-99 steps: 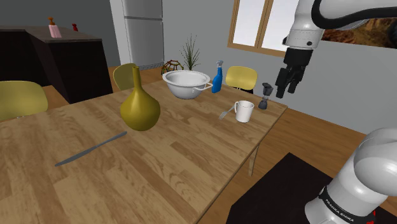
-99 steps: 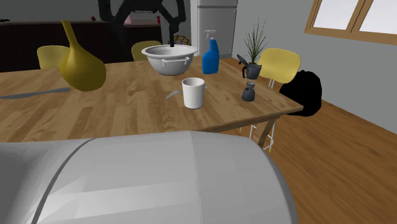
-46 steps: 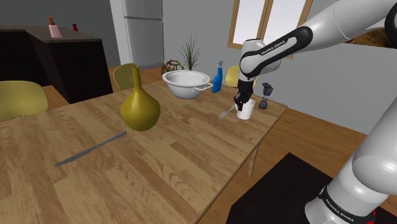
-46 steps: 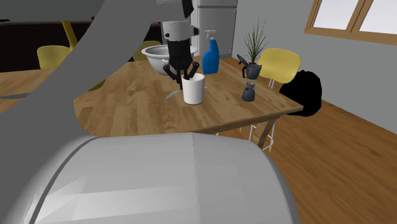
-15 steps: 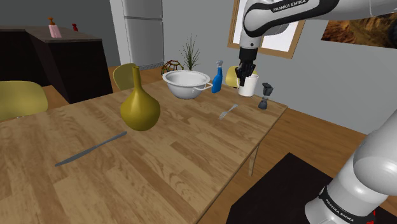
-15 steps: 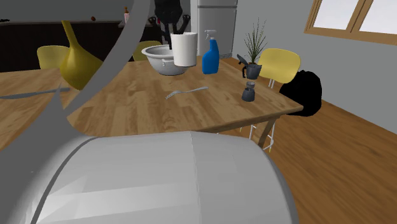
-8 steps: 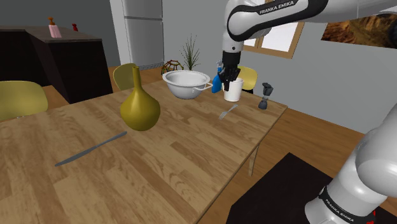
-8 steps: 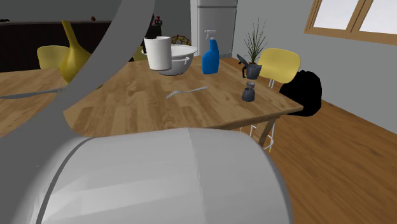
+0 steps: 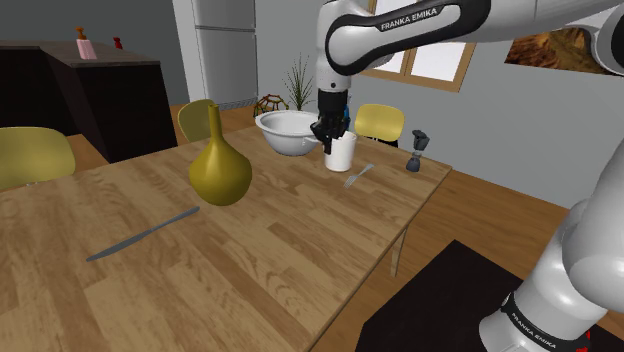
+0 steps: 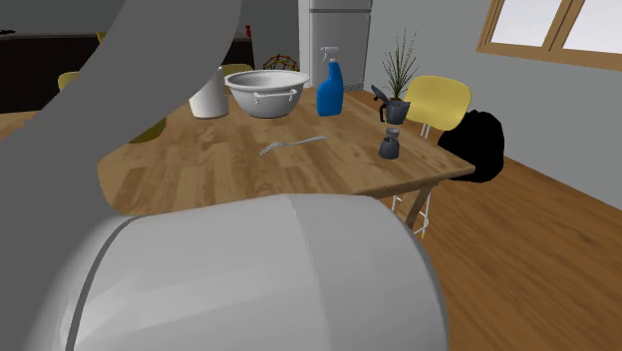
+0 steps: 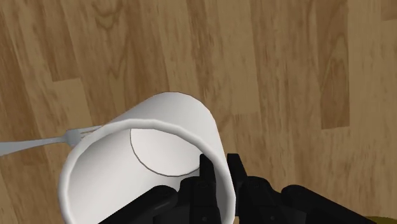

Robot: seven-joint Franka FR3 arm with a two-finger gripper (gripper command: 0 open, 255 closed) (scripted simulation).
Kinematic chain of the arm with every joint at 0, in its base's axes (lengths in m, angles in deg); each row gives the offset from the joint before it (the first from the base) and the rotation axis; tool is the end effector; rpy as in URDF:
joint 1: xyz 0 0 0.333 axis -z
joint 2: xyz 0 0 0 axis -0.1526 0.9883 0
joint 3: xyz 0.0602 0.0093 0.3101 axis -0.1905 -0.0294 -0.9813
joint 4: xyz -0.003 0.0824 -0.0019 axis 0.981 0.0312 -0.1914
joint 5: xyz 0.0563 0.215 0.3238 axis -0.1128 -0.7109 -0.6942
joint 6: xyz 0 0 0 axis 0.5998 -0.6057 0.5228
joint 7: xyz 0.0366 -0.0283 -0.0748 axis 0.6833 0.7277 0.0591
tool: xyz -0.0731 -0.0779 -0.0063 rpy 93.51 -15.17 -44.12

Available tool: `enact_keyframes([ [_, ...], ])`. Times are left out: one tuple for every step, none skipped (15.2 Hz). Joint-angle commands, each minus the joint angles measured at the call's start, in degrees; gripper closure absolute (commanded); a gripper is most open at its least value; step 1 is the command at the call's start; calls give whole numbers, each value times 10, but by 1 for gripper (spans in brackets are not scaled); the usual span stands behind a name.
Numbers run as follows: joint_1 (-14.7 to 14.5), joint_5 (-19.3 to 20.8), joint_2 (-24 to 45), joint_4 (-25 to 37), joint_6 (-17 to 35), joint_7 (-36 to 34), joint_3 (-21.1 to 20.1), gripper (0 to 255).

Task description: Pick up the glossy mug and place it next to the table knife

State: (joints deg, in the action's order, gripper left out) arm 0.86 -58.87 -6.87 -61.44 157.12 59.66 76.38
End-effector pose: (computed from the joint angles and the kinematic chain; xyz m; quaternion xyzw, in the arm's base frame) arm 0.5605 0.1413 0.4820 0.9994 0.0150 -0.0177 0.0268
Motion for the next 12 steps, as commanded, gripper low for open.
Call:
enact_keyframes([
  [-14, 2, 19, 21, -3, -27, -12, 255],
  [-21, 4, 30, 32, -4, -40, -17, 255],
  [-28, 6, 42, 45, -5, -52, -22, 255],
  [-36, 8, 54, 58, -7, -64, -27, 255],
  [-43, 10, 67, 72, -9, -77, -32, 255],
  [-50, 13, 80, 86, -11, -89, -36, 255],
  [-58, 16, 94, 102, -14, -100, -40, 255],
  [-66, 19, 108, 119, -17, -112, -44, 255],
  [-74, 22, 123, 136, -20, -123, -47, 255],
  [-83, 25, 139, 155, -24, -135, -50, 255],
  [-91, 29, 155, 175, -29, -146, -53, 255],
  [-100, 32, 171, 196, -34, -156, -56, 255],
])
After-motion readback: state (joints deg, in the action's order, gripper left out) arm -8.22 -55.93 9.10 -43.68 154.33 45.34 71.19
